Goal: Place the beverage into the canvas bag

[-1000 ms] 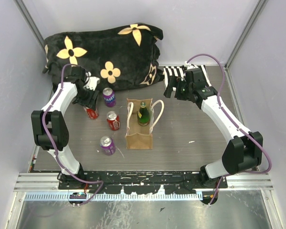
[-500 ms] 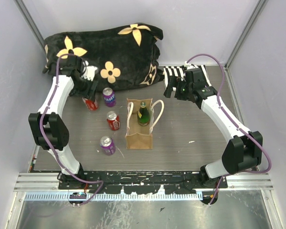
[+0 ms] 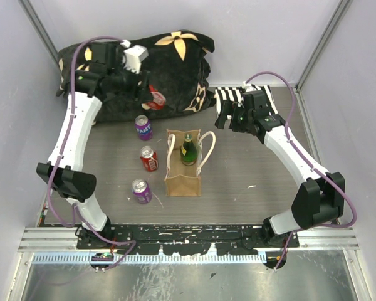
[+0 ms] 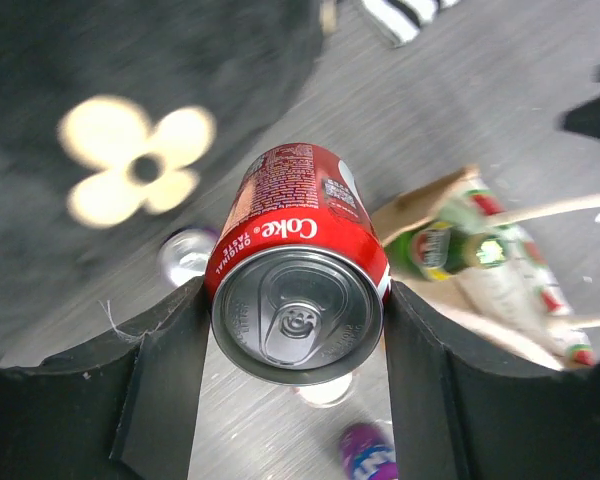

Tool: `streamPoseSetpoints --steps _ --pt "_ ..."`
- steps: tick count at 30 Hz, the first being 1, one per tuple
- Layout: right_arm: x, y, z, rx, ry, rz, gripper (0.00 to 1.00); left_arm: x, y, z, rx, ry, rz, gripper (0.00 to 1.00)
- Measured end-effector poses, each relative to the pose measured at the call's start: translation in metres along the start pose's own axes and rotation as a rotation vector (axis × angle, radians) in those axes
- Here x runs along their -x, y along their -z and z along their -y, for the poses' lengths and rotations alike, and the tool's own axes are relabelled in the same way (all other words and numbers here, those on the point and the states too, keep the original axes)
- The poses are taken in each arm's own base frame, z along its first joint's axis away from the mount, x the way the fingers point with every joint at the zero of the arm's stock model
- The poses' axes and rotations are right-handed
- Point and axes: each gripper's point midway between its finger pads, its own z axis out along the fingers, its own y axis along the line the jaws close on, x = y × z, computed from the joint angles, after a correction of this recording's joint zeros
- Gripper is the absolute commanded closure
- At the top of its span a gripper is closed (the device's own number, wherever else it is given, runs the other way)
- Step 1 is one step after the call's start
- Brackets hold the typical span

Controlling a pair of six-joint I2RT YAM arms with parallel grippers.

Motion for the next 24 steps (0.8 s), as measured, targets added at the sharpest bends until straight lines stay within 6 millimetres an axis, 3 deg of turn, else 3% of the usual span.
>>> streamPoseSetpoints --steps 2,5,9,15,22,24 --pt "-0.002 0.0 0.0 0.001 -0.001 -0.004 0.0 0.015 -0.005 0.038 -0.08 -0.032 0.038 1.0" --pt "-0.004 -0.001 0.001 0.0 -0.002 -0.01 0.0 0.024 -0.011 0.078 -0.17 -0.056 0.06 1.0" --pt "-0.01 0.0 0.003 -0.003 -0.002 -0.018 0.0 0.026 -0.023 0.111 -0.245 -0.066 0.063 1.0" --pt "-0.013 0.007 0.005 -0.003 -0.002 -0.011 0.0 0.007 -0.041 0.127 -0.273 -0.073 0.006 1.0" --pt "-0.013 0.009 0.005 -0.002 -0.002 -0.007 0.0 -0.049 -0.071 0.128 -0.274 -0.084 -0.144 1.0" --pt "-0.014 0.009 0.005 -0.002 -0.002 -0.008 0.0 -0.053 -0.071 0.128 -0.276 -0.097 -0.148 1.0"
